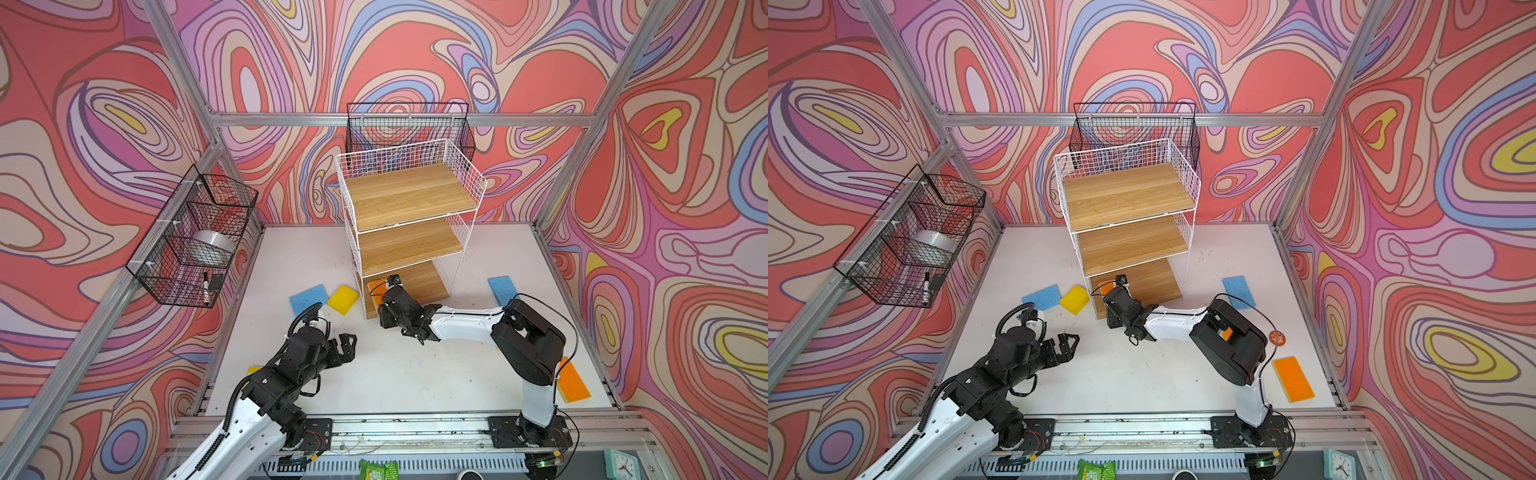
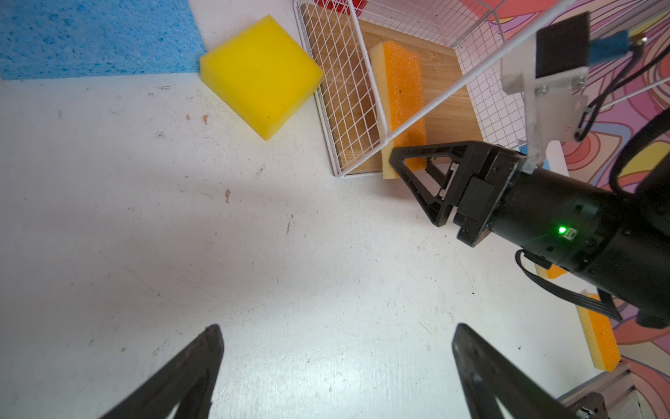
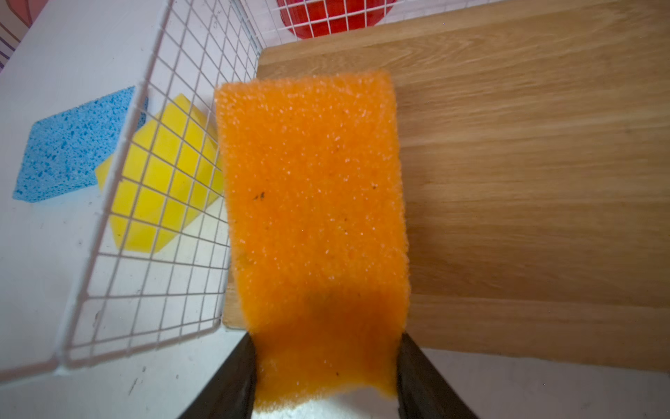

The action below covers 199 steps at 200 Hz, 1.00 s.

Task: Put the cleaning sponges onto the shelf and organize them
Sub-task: 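Lift the cream-and-orange sponge with the right gripper and carry it toward the bottom shelf, then lower the sponge onto the bottom wooden board and open the right gripper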

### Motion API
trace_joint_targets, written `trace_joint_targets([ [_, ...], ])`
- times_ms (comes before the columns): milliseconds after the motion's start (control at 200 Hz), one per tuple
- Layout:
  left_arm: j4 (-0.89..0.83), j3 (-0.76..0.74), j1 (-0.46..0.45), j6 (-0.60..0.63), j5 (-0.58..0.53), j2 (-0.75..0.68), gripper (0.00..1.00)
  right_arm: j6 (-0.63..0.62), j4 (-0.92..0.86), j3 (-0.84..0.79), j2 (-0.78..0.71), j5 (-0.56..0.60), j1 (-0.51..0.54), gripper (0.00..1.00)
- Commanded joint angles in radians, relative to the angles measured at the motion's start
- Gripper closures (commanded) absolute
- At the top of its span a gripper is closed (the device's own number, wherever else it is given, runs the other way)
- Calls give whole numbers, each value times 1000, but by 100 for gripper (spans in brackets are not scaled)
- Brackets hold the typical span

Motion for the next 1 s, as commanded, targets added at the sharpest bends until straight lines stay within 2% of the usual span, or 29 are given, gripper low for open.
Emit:
trace_joint_targets([
  [0,1,-1,7,0,2,3,0,-7,20,28,17,7,0,40],
  [466,-11,-4,8,0,-1,1,0,23,-3,87,72,12,0,35],
  [756,-12,-8,10,-3,-2,-5,0,27,31,78,77,-37,0,33],
  [991,-22,-7,10,-1,-7,-11,0,28,54,60,72,-78,0,27],
])
